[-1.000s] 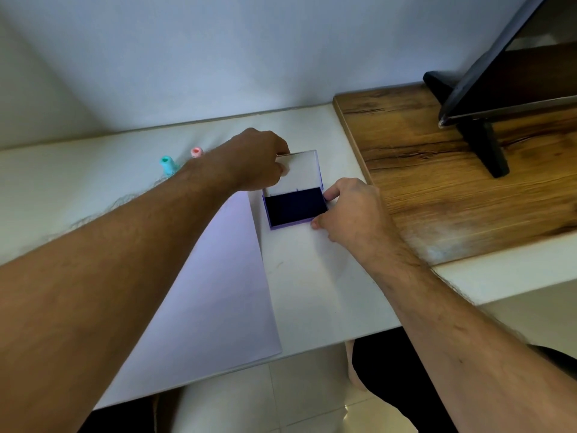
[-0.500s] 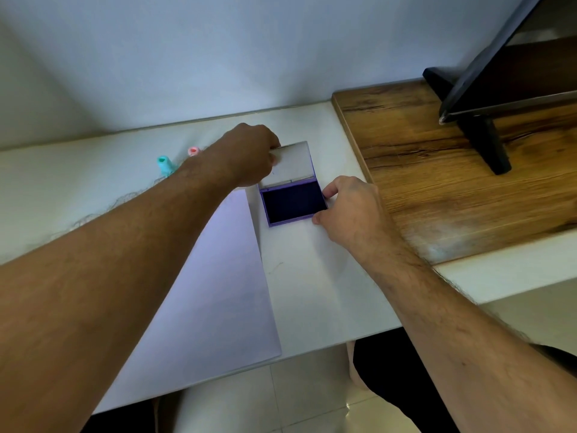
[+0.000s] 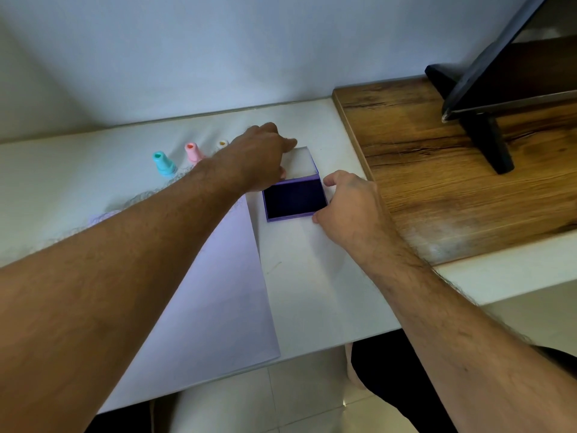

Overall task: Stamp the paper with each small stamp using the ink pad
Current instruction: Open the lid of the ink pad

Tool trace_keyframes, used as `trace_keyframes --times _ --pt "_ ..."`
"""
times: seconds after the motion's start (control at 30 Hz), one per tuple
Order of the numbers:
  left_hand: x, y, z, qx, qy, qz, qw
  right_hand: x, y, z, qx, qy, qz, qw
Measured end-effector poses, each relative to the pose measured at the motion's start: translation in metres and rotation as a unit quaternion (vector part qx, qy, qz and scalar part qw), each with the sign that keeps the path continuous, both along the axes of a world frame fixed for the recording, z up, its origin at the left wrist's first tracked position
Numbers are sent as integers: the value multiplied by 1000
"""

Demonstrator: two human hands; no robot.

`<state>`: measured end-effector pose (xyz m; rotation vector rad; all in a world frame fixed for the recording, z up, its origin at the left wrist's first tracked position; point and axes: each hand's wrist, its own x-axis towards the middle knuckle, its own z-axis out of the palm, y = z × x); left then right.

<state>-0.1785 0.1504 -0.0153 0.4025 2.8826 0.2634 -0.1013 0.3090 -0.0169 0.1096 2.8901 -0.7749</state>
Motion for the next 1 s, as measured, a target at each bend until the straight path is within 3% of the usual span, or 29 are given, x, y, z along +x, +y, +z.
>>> trace_keyframes --times 1.0 --pt "-2 -5 5 67 -7 26 997 -6 -5 -10 -6 -14 19 1000"
